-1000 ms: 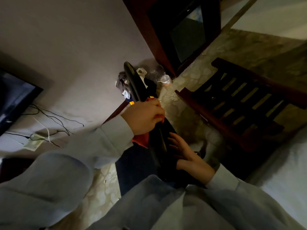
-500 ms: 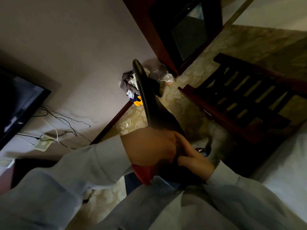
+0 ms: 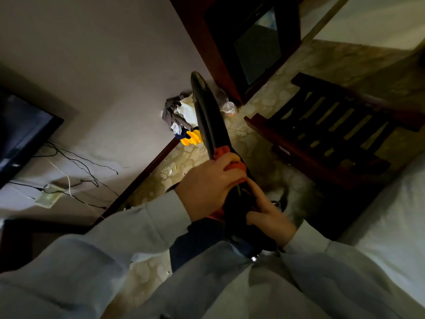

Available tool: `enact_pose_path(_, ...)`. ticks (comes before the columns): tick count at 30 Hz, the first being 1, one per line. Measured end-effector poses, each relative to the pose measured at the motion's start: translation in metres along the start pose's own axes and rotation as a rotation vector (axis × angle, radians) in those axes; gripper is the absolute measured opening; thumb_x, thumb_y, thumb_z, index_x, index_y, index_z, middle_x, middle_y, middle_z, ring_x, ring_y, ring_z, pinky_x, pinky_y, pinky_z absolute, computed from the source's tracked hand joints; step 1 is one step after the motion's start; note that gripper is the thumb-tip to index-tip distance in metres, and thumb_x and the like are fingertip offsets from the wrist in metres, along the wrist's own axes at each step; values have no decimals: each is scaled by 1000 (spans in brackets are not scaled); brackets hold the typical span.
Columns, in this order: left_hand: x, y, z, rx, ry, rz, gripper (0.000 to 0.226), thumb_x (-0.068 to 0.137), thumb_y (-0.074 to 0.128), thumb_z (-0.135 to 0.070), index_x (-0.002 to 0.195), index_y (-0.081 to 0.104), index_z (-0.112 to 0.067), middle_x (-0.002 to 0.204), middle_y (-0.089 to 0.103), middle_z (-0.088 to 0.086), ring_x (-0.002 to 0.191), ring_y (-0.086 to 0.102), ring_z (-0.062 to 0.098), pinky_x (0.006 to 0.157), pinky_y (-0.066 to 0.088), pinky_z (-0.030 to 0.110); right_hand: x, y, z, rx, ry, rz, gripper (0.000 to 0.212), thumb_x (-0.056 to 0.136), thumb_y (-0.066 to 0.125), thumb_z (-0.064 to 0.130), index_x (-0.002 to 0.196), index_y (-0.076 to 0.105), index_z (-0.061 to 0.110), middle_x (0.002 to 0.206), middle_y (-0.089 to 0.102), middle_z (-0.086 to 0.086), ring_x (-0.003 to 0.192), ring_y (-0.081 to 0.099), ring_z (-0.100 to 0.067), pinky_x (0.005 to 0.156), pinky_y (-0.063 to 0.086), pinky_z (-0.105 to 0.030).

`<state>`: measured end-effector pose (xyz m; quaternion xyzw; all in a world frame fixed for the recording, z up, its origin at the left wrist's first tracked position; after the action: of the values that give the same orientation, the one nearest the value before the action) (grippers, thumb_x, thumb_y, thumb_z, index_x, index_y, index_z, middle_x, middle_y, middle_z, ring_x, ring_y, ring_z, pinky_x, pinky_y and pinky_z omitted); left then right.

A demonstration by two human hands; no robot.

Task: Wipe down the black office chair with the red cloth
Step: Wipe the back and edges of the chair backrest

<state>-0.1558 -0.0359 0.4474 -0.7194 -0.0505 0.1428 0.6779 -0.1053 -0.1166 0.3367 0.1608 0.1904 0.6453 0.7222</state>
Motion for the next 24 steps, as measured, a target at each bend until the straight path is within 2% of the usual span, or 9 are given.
enact_pose_path(2, -13, 7, -6, -53, 33, -29, 31, 89, 39, -28, 110, 61, -20, 124, 53, 10, 87, 61, 32, 65, 54, 46, -4, 7, -4, 10, -35, -59, 78, 61, 45, 0, 123, 28, 45, 136, 43, -2, 114, 53, -19, 76, 48, -17)
enact_pose_path(8, -62, 21, -21, -142, 195, -154, 29, 89, 45, -26, 118, 50, -27, 127, 44, 1, 90, 63, 29, 63, 56, 42, -17, 23, -15, 90, -50, -117, 77, 55, 42, -5, 122, 35, 32, 122, 48, 12, 97, 61, 6, 75, 50, -16)
enact_pose_path(11, -79, 20, -12, -236, 305, -192, 28, 91, 47, -24, 118, 56, -25, 126, 48, 0, 99, 61, 24, 75, 55, 36, -22, 30, -21, 76, -67, -99, 80, 56, 43, -8, 127, 29, 27, 121, 47, 14, 94, 60, 12, 70, 49, -12)
enact_pose_path(13, -79, 10, 0, -359, 299, -293, 23, 94, 49, -22, 114, 59, -23, 123, 49, 0, 106, 56, 15, 89, 48, 25, -25, 31, -27, 128, -51, -102, 84, 53, 42, -10, 129, 31, 25, 121, 52, 17, 93, 62, 6, 65, 47, -19)
enact_pose_path(15, -69, -1, 12, -431, 216, -444, 22, 92, 52, -17, 112, 61, -20, 120, 49, 0, 109, 52, 8, 95, 39, 14, -28, 33, -32, 137, -55, -113, 88, 51, 42, -10, 130, 33, 27, 123, 52, 21, 95, 63, 2, 66, 43, -26)
enact_pose_path(17, -57, -3, 20, -445, 143, -518, 23, 91, 52, -17, 113, 61, -19, 120, 49, 0, 110, 51, 9, 96, 39, 14, -29, 36, -33, 168, -67, -150, 87, 50, 40, -9, 128, 37, 29, 123, 52, 17, 95, 63, 1, 69, 46, -27)
enact_pose_path(19, -50, 7, 20, -434, 142, -481, 25, 92, 50, -19, 113, 63, -19, 122, 51, 3, 110, 52, 14, 95, 41, 17, -26, 37, -26, 197, -117, -211, 84, 47, 44, -7, 120, 48, 34, 117, 57, 15, 98, 62, 2, 72, 51, -18)
enact_pose_path(21, -53, 24, 16, -440, 193, -416, 28, 93, 49, -19, 116, 64, -15, 125, 51, 6, 113, 53, 19, 96, 43, 21, -21, 39, -15, 131, -196, -262, 78, 42, 62, 5, 107, 64, 49, 110, 65, 22, 102, 59, 6, 77, 48, -11)
enact_pose_path(24, -67, 35, 11, -482, 281, -384, 27, 96, 46, -25, 120, 58, -19, 127, 46, 3, 114, 53, 20, 95, 47, 28, -20, 45, -9, 66, -232, -276, 65, 45, 68, 19, 96, 64, 59, 104, 65, 31, 102, 58, 11, 81, 47, -10)
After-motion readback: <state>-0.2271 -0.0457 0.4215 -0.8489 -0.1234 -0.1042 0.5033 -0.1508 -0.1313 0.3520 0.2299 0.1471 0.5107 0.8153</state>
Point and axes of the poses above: each hand's wrist, its own x-axis towards the middle knuckle, its own y-axis out of the palm, z = x × y, the point moved 4 cm from there along x, towards the middle knuckle
